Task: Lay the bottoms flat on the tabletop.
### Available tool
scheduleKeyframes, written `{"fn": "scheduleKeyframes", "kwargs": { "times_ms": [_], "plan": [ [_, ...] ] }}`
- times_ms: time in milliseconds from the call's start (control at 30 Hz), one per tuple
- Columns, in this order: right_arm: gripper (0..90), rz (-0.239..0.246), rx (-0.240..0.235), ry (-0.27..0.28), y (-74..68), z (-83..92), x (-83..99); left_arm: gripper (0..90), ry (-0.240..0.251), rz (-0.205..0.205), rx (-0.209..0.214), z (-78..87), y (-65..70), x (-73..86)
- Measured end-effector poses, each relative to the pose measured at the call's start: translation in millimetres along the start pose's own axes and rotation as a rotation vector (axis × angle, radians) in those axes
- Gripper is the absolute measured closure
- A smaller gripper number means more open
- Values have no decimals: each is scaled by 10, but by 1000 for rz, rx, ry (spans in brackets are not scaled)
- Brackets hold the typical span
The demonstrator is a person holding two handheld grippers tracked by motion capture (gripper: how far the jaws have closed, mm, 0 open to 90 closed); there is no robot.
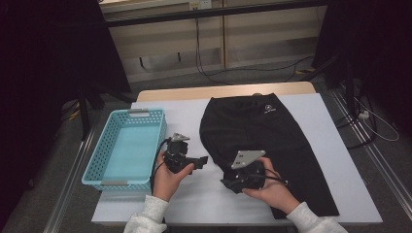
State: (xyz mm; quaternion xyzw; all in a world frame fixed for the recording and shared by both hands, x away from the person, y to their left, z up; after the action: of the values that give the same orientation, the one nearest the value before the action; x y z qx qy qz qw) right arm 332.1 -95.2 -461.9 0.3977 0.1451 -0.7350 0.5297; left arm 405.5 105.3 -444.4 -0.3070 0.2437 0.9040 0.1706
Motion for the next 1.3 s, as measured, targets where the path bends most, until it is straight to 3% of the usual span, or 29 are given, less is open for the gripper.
{"fn": "scheduleKeyframes", "kwargs": {
  "times_ms": [67,167,300,567,833,1033,1167,1300],
  "plan": [
    [452,27,5,-42,-50,-60,1,115,6,2,-2,15,-4,-2],
    [529,10,33,-89,-10,-91,86,115,11,5,1,30,3,-7],
    [744,-45,65,-84,109,9,189,115,6,0,5,15,8,-7],
    [898,-81,59,-62,177,130,250,115,2,-6,12,-33,57,-19],
    [900,-110,68,-39,209,288,296,115,3,-9,22,-67,95,-41],
    [900,-154,123,8,305,519,361,115,-6,-15,27,-95,106,-67],
    [900,-225,169,40,427,658,466,115,-9,-13,30,-131,123,-75],
    [900,-256,202,21,501,741,601,115,-8,-13,28,-163,124,-85]
  ]
}}
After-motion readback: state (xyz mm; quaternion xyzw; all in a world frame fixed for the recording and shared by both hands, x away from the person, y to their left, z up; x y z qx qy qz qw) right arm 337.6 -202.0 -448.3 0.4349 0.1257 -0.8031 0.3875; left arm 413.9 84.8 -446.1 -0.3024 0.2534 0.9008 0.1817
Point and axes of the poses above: each handheld gripper's, and its own axes: z roughly backward along the jaws, x roughly out of its underside, y roughly to its right, the point moved 3 cm from there along -z, roughly forward along the jaws, and after that the axes turned 13 degrees about z, right-handed, at the moved point
